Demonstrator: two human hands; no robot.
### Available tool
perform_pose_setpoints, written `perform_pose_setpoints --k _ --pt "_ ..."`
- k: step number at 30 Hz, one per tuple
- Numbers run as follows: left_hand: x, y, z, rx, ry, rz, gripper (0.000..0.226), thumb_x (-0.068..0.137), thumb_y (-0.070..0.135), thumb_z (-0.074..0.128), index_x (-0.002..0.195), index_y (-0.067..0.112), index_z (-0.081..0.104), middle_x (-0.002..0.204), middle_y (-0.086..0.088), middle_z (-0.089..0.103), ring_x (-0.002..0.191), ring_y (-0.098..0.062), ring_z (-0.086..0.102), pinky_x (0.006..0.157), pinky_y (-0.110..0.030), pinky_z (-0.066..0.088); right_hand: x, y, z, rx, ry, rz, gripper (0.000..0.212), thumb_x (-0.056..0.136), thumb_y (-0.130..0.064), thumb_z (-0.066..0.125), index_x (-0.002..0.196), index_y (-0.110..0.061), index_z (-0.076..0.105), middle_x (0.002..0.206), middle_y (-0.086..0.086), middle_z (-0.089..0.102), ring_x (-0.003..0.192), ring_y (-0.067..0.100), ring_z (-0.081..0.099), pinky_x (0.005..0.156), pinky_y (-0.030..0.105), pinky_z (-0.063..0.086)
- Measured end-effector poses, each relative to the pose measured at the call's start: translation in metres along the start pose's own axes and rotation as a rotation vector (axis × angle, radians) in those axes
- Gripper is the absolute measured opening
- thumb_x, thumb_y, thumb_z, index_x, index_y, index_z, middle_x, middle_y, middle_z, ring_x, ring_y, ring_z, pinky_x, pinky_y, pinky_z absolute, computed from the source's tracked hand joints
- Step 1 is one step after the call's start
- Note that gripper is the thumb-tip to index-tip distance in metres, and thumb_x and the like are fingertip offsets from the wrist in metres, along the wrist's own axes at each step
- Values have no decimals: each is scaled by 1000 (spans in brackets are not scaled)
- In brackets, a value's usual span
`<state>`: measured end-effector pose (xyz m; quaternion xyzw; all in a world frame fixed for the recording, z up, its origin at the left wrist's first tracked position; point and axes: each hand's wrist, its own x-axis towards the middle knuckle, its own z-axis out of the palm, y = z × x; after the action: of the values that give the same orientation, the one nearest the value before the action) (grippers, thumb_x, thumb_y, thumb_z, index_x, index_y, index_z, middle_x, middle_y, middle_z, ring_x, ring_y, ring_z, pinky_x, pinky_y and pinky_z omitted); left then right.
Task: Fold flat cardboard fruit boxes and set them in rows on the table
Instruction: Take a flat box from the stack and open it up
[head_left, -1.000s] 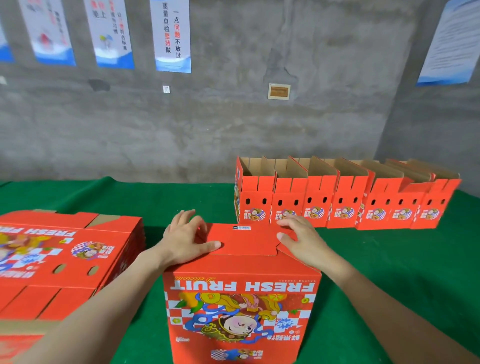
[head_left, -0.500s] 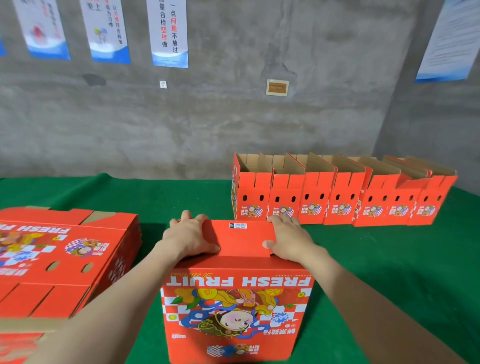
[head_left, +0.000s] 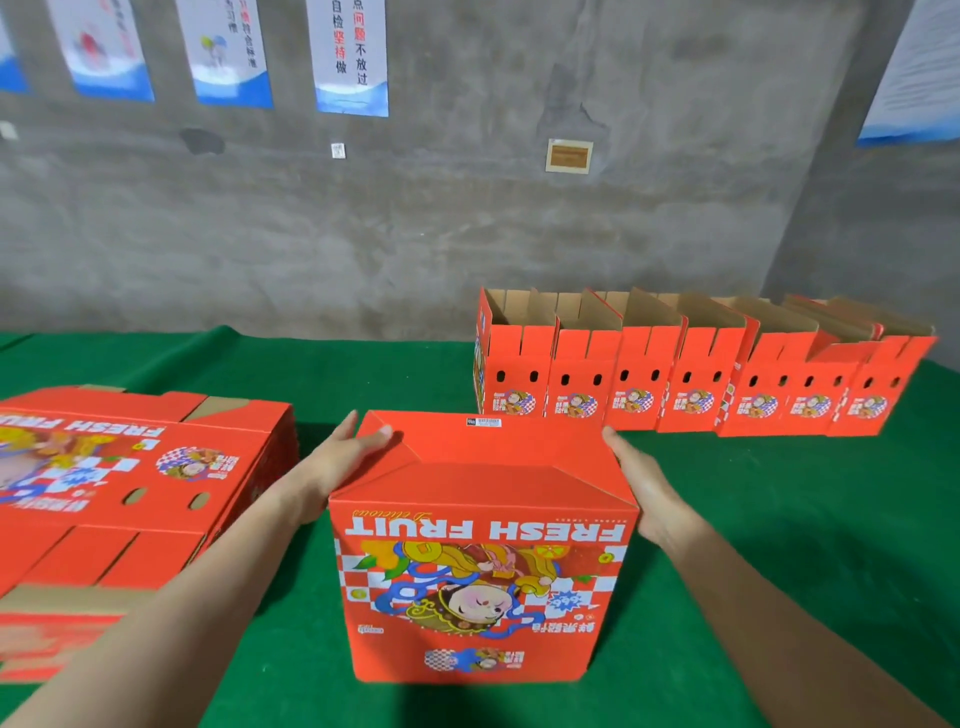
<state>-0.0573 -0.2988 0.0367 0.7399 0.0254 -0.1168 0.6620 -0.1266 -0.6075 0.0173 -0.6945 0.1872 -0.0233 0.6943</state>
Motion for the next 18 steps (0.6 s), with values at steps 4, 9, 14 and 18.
perform_pose_setpoints --k 4,9,14,18 --pt "-3 -4 -2 307 95 135 63 88 44 60 144 25 36 125 -3 55 70 2 56 50 -10 43 -13 53 2 49 6 95 67 103 -35 37 41 -16 52 42 -1 54 39 13 56 54 29 44" --pt "-10 2 -16 219 182 309 47 73 74 56 80 28 50 66 6 59 48 -5 43 47 -23 29 -23 39 -10 76 -174 -18 60 102 -43 30 69 -26 78 75 -1 74 69 14 71 62 28 56" --pt "-9 -5 -24 -298 243 268 31 91 11 57 64 18 43 39 11 44 33 -2 41 35 -12 30 -28 24 -15 -61 -214 -122 67 69 -74 53 117 -29 61 109 -2 70 110 23 60 101 45 38" --pt "-13 -27 -37 -464 154 195 29 88 -11 45 83 15 56 55 5 63 47 -6 58 47 -13 48 -29 17 -20 -187 -252 -197 91 65 -57 70 145 -31 33 135 4 52 122 20 51 97 40 43"
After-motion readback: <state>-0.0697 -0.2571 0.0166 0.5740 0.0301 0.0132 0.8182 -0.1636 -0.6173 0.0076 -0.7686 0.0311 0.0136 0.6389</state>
